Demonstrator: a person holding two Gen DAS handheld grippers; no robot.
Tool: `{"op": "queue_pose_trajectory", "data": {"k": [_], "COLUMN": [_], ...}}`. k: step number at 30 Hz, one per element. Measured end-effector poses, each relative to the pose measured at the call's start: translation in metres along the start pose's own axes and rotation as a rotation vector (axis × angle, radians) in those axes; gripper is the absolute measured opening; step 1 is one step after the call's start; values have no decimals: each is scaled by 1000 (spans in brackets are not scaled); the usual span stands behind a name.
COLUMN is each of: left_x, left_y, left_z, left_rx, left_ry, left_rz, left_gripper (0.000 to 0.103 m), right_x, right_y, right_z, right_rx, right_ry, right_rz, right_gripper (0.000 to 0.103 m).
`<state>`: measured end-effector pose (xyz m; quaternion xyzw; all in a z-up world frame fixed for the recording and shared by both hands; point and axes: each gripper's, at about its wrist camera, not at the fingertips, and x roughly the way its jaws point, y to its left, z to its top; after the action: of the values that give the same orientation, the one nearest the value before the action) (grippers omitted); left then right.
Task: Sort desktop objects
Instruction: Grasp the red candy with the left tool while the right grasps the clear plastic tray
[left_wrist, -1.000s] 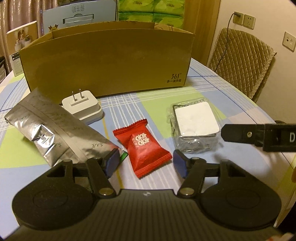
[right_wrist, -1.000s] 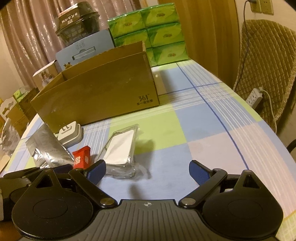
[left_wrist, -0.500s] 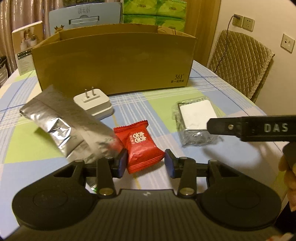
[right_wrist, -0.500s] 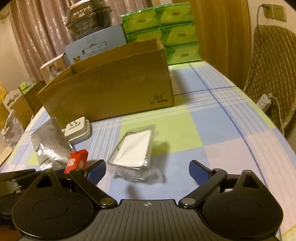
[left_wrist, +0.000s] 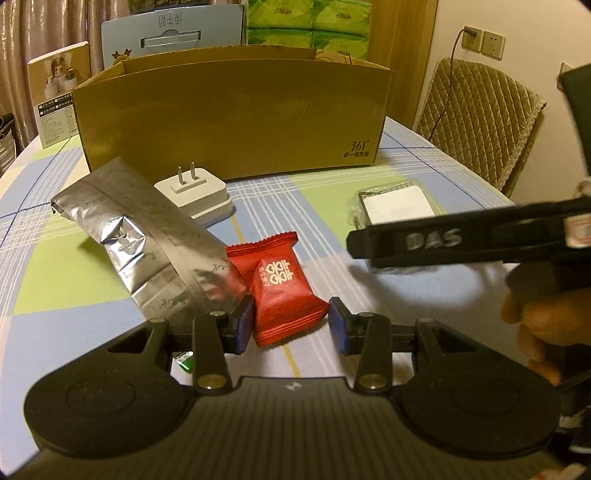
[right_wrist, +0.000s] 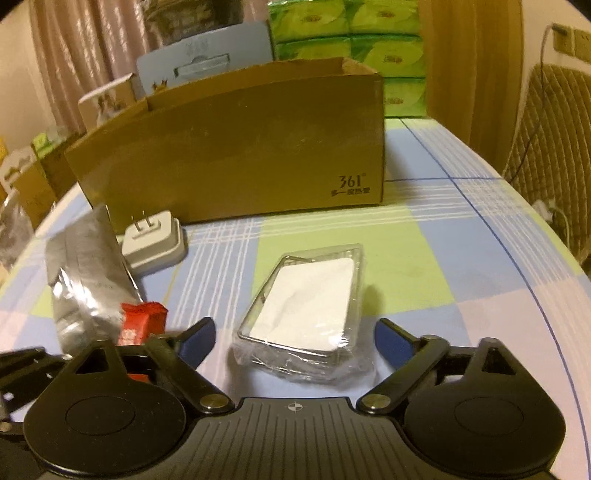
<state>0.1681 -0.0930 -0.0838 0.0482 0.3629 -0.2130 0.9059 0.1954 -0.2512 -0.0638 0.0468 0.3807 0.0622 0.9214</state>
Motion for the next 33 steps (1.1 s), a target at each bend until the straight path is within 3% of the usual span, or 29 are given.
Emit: {"op": "queue_pose_trajectory", "data": {"k": [7,14,25,29,33], "left_x": [2,6,18,23,25], "left_y": [-2,-5,-10,-11,-15], "left_z": [0,3,17,19,19], "left_rx": [12,-5,-89,-101,-65], "left_ry": [-5,-9,-15,-14,-9], "left_rz": [4,4,8,24,62], "left_gripper": [39,43,57,56,40], "right_x": [-2,-10,-24,-25,-25], "right_y": [2,-3,-24,-24,-23], "right_z": [-6,-9,-10,-9,-9], "right_rx": [-67,-48,35,37,32], "right_ry": [-18,-22,-38,-41,-39], "right_rz": [-38,-52,-101,-100,-89], "right_gripper": [57,56,56,56,56]}}
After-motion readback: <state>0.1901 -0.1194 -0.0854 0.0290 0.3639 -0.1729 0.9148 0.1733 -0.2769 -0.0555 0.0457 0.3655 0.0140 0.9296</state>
